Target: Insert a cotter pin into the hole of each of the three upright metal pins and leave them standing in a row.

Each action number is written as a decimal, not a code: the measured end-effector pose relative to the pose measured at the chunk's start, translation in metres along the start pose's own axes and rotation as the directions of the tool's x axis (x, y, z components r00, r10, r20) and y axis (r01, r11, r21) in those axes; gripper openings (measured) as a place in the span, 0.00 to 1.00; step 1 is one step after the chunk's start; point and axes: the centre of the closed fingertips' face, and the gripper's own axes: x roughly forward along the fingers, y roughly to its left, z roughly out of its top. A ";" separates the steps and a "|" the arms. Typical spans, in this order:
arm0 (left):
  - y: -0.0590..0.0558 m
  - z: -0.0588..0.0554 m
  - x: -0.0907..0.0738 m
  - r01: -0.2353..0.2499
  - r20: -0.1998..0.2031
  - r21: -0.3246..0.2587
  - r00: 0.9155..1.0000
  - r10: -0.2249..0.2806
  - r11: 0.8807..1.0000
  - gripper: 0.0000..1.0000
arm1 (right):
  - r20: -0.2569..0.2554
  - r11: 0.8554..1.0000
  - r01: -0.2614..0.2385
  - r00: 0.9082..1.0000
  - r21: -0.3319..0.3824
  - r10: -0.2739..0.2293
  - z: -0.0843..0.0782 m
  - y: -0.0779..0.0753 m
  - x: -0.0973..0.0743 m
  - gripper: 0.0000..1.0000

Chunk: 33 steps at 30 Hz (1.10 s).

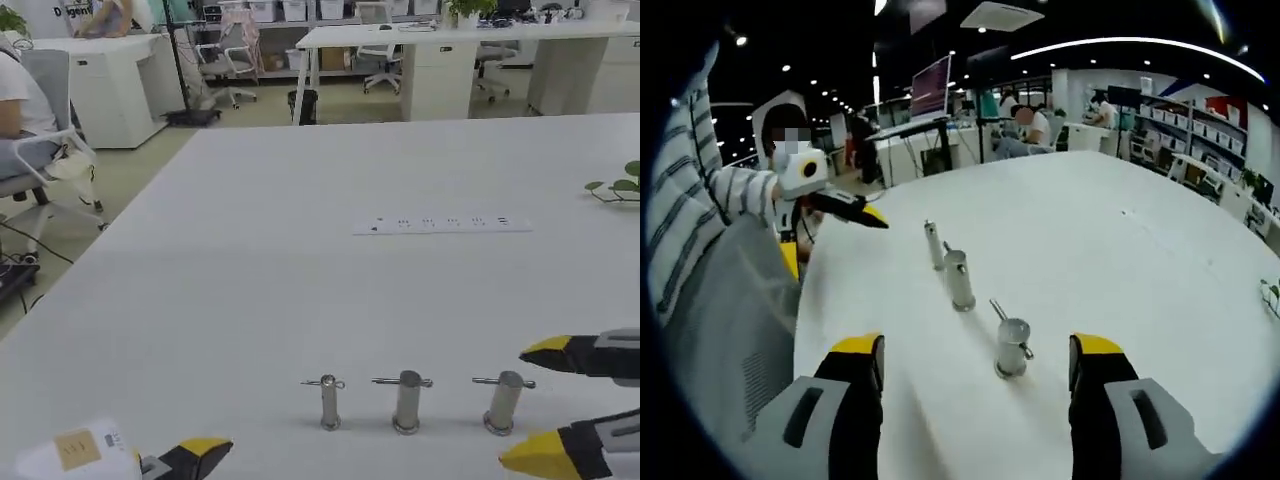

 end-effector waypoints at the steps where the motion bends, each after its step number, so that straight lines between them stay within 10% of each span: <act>1: 0.000 0.000 0.000 -0.001 -0.002 -0.003 1.000 0.001 1.000 0.99 | 0.004 1.000 0.024 1.000 0.013 -0.024 -0.001 0.002 -0.004 0.80; 14: 0.002 0.008 -0.021 -0.001 0.027 -0.055 1.000 0.003 0.998 0.99 | 0.040 0.963 0.125 0.990 0.241 -0.139 -0.006 0.044 -0.036 0.91; 33: -0.002 -0.009 -0.031 0.022 -0.034 -0.093 0.999 -0.025 0.995 0.99 | -0.131 0.911 0.252 0.967 0.325 -0.221 -0.054 0.073 -0.041 1.00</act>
